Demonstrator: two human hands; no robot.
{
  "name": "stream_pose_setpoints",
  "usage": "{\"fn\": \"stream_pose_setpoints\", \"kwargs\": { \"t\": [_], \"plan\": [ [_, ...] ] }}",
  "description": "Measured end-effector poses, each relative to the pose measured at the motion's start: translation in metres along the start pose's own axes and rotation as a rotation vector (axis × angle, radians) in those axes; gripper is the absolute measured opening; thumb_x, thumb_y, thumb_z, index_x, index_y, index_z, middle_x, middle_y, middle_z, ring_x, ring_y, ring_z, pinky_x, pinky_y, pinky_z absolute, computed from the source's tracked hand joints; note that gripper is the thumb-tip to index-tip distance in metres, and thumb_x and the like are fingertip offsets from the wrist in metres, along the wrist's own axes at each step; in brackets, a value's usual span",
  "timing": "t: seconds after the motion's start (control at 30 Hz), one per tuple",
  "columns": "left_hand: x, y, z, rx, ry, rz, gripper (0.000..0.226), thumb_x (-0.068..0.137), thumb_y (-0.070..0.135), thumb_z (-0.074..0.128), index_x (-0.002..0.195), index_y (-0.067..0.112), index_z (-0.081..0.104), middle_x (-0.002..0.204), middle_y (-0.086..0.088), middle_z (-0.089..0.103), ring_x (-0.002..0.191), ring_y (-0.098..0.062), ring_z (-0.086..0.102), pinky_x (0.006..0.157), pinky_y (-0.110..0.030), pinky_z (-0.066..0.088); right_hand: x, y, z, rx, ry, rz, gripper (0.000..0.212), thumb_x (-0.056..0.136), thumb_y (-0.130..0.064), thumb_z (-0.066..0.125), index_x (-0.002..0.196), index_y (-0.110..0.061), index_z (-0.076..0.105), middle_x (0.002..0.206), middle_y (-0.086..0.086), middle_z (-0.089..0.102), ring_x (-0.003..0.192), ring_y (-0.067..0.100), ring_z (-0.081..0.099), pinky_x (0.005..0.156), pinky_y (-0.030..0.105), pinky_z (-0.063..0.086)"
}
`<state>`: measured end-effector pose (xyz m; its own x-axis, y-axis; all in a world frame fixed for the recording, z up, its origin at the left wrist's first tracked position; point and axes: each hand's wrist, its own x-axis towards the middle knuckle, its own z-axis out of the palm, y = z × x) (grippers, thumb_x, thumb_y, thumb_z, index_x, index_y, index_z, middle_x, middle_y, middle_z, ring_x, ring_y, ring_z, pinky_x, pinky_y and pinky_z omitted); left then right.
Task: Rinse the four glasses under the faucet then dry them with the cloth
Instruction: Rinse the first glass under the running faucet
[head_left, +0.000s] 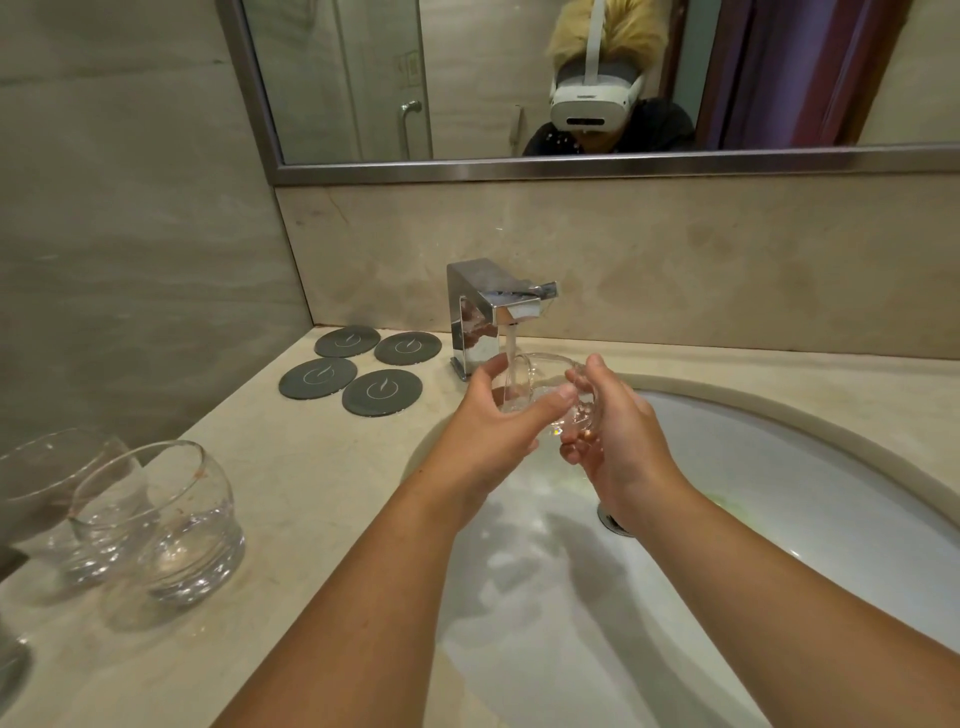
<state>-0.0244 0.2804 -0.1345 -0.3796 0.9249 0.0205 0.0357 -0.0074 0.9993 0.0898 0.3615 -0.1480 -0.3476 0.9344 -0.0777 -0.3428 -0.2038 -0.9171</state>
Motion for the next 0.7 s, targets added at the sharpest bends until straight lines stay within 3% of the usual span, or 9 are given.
{"fn": "stream_pose_setpoints", "kwargs": {
  "t": [0.1,0.2,0.27,0.37,0.43,0.6,0.7],
  "plan": [
    [-0.0038,0.0044,0.0004,0.005,0.031,-0.024,0.086,0.07,0.062,0.091,0.139,0.031,0.05,0.122,0.005,0.071,0.109,-0.011,0.072,0.091,-0.032,0.06,0.0005,0.0002,-0.0008,-0.009,0.008,-0.042,0.033,0.104,-0.046,0.063,0.11,-0.014,0.072,0.085,0.005,0.066,0.053,0.016,0.048,0.05,0.031,0.038],
    [-0.0028,0.0029,-0.0018,0.005,0.06,-0.007,0.062,0.082,0.044,0.088,0.133,0.027,0.058,0.116,0.001,0.075,0.102,-0.013,0.074,0.085,-0.029,0.06,0.0004,-0.0002,-0.0005,-0.003,0.01,-0.047,0.031,0.105,-0.044,0.063,0.108,-0.014,0.072,0.086,0.005,0.065,0.052,0.015,0.048,0.05,0.03,0.037],
    [-0.0011,0.0013,-0.0035,0.002,0.047,0.016,0.061,0.082,0.036,0.092,0.133,0.029,0.059,0.118,-0.001,0.076,0.108,-0.012,0.076,0.087,-0.03,0.062,0.0015,-0.0007,-0.0006,0.02,0.008,-0.027,0.034,0.104,-0.047,0.063,0.109,-0.015,0.072,0.087,0.005,0.065,0.054,0.015,0.049,0.05,0.03,0.037],
    [0.0006,-0.0003,-0.0045,0.012,0.033,0.047,0.079,0.07,0.04,0.096,0.139,0.032,0.058,0.13,0.0,0.07,0.114,-0.015,0.075,0.1,-0.04,0.061,0.0031,-0.0014,-0.0023,0.02,-0.001,0.042,0.048,0.101,-0.06,0.059,0.117,-0.016,0.072,0.095,0.002,0.07,0.054,0.012,0.049,0.051,0.028,0.039],
    [-0.0003,0.0003,-0.005,0.058,0.029,0.072,0.081,0.068,0.041,0.094,0.14,0.037,0.057,0.134,0.005,0.066,0.115,-0.013,0.074,0.107,-0.042,0.057,0.0027,-0.0019,-0.003,0.031,-0.014,0.103,0.055,0.1,-0.065,0.058,0.119,-0.016,0.072,0.087,0.001,0.071,0.051,0.011,0.049,0.05,0.027,0.039],
    [-0.0045,0.0049,-0.0031,0.074,-0.013,0.095,0.078,0.085,0.012,0.089,0.148,0.035,0.05,0.138,0.008,0.057,0.099,0.011,0.071,0.09,-0.014,0.055,0.0039,-0.0002,-0.002,0.067,-0.022,0.11,0.052,0.1,-0.054,0.064,0.125,-0.009,0.07,0.084,0.004,0.071,0.049,0.012,0.05,0.046,0.025,0.039],
    [-0.0032,0.0028,-0.0009,0.035,-0.01,0.036,0.087,0.071,0.038,0.092,0.147,0.038,0.049,0.136,0.008,0.065,0.118,-0.002,0.069,0.11,-0.036,0.053,0.004,-0.0008,-0.0015,0.088,-0.014,0.068,0.044,0.101,-0.048,0.064,0.118,-0.008,0.069,0.077,0.005,0.069,0.048,0.014,0.049,0.045,0.025,0.038]
  ]
}}
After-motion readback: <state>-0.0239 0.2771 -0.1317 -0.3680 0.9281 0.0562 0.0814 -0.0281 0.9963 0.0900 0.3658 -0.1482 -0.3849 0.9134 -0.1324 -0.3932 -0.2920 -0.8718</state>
